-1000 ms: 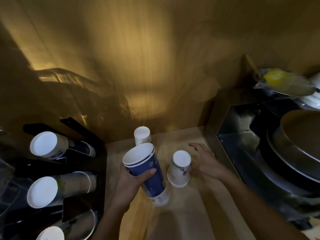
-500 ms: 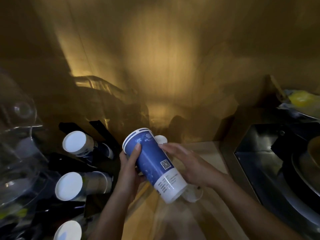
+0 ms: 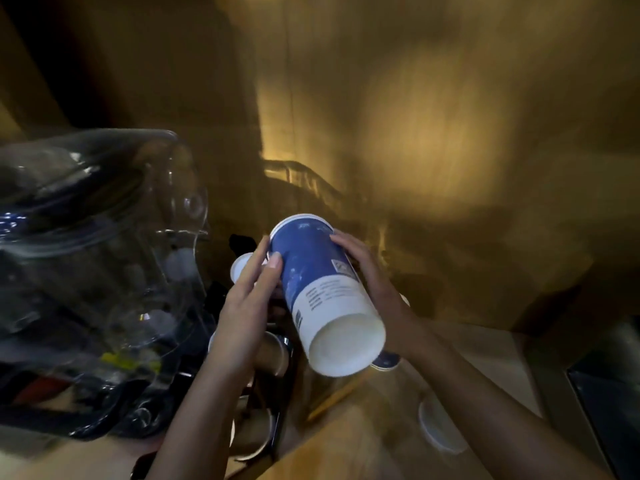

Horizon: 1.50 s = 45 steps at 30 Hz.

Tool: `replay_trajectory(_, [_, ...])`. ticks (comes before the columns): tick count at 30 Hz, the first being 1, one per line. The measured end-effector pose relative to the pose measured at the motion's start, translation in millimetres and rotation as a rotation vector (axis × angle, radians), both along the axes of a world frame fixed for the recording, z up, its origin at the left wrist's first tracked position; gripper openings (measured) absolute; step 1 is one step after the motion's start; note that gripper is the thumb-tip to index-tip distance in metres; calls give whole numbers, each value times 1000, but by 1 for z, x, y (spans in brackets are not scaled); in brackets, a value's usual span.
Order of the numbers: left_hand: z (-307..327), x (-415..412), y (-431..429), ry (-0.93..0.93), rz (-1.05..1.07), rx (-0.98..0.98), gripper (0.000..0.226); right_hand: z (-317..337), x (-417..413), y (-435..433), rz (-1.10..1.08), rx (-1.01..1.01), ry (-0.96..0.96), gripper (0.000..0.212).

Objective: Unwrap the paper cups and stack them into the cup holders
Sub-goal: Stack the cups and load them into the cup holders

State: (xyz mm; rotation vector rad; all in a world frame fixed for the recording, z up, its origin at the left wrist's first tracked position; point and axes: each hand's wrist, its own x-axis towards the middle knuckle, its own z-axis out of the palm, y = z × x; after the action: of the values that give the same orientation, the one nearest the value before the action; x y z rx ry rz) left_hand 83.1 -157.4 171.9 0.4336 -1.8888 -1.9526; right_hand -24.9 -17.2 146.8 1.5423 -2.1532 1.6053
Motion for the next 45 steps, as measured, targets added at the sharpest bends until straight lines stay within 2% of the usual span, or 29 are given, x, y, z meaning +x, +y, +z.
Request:
replay_trajectory(2, [8,6,-12,6,84,-81,69,11,3,-13,38,-39,-117,76])
replay_trajectory(4, [16,8,-24,-11,124,-92,46,19,1,-28,13,13,-184,69])
replay_trajectory(6, [21,7,-35,-4,147,-92,29,24,-2,-44,10,56,-182,75])
replay_trajectory(8, [25,7,-46,6,155,-95,36,28,-6,-60,51,58,-216,79])
replay_trajectory(11, [22,6,-59,-75,143,-84,61,31,-13,-82,25,161,-255,85])
replay_trajectory(15, [8,-1,-71,-202,146,-24,56,27,-19,-100,-17,282,-178,80])
replay_trajectory(17, [1,-7,-74,-242,160,11,63,23,-21,-105,-26,334,-167,80])
replay_trajectory(19, [-5,-12,-77,-259,165,22,68,18,-25,-109,-36,364,-163,80])
replay_trajectory(21, [-10,-16,-77,-239,171,10,63,14,-26,-111,-57,385,-153,82])
replay_trajectory(24, [-23,-21,-75,-211,237,-224,48,6,-26,-113,-88,414,-68,74])
replay_trajectory(28, [-42,-24,-64,-291,306,-729,52,0,-27,-113,-85,461,-16,54])
replay_trajectory(30, [-46,-24,-65,-303,304,-849,54,1,-28,-114,-108,517,56,55])
replay_trajectory(36, [-42,-25,-70,-379,253,-918,58,7,-30,-110,-102,626,130,57])
replay_trajectory(38, [-35,-24,-66,-416,263,-987,59,7,-31,-101,-104,640,147,63])
replay_trajectory(41, [-21,-19,-48,-289,360,-1108,56,10,-33,-76,-152,574,138,63])
replay_trajectory(45, [-8,-28,-6,-60,300,-1034,55,18,-38,-31,-287,444,134,46])
